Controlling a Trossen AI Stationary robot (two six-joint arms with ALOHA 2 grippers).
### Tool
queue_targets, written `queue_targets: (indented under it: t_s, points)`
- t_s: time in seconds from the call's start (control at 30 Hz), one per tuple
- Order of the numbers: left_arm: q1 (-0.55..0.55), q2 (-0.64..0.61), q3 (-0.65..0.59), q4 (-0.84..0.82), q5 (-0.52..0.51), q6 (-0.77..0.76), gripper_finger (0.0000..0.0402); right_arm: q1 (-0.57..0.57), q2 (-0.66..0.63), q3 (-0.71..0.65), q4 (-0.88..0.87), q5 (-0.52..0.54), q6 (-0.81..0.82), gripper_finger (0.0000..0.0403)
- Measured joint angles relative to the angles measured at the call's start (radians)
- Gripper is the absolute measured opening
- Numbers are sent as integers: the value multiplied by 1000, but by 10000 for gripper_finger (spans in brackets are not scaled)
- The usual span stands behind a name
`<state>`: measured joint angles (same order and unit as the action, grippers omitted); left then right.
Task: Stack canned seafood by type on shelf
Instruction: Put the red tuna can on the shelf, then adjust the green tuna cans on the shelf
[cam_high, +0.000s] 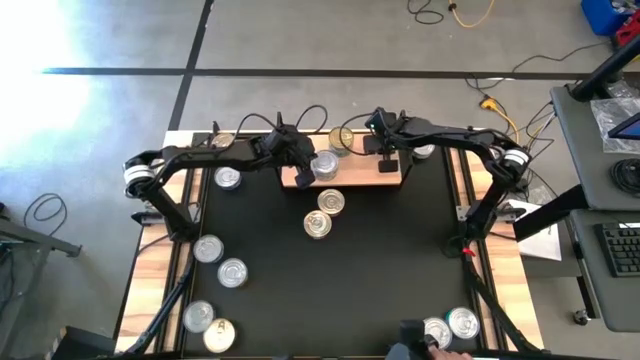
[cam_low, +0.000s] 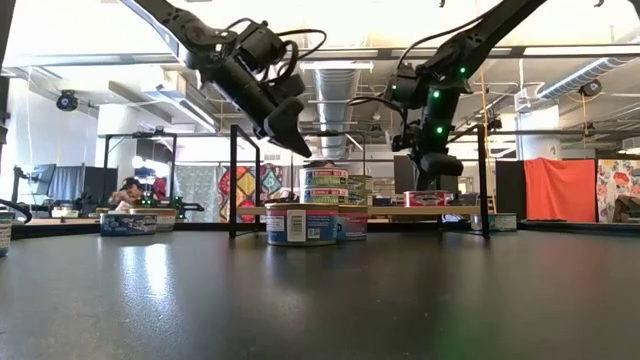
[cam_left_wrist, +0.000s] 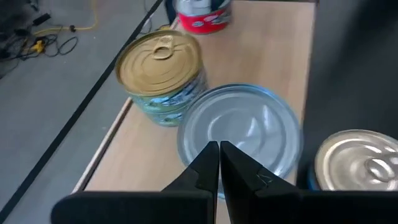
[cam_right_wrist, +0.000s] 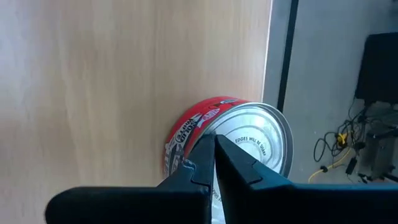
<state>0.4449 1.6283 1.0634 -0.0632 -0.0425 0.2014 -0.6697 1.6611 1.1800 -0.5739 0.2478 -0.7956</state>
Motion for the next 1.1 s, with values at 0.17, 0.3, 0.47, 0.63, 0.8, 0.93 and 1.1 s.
queue_targets:
  t_s: [0.17,0.3,0.47,0.63,0.8,0.93,1.1]
  points:
    - [-2,-19,0,-1,2,0,0,-1,4,22,11,-12,22,9]
    - [-2,-29,0,0,1,3,0,0,5,37,9,-61,70,9]
    - [-3,-30,0,-2,1,11,0,13,5,42,5,-82,71,9]
    - [-3,-41,0,-7,1,11,0,56,-2,128,-20,15,54,9]
    - [-2,-61,2,3,100,-4,0,77,-5,233,13,-152,91,9]
    - [-6,-86,2,38,305,-40,0,72,2,248,95,-289,159,9]
    - [-43,-126,2,55,339,-78,0,71,90,250,142,-316,245,9]
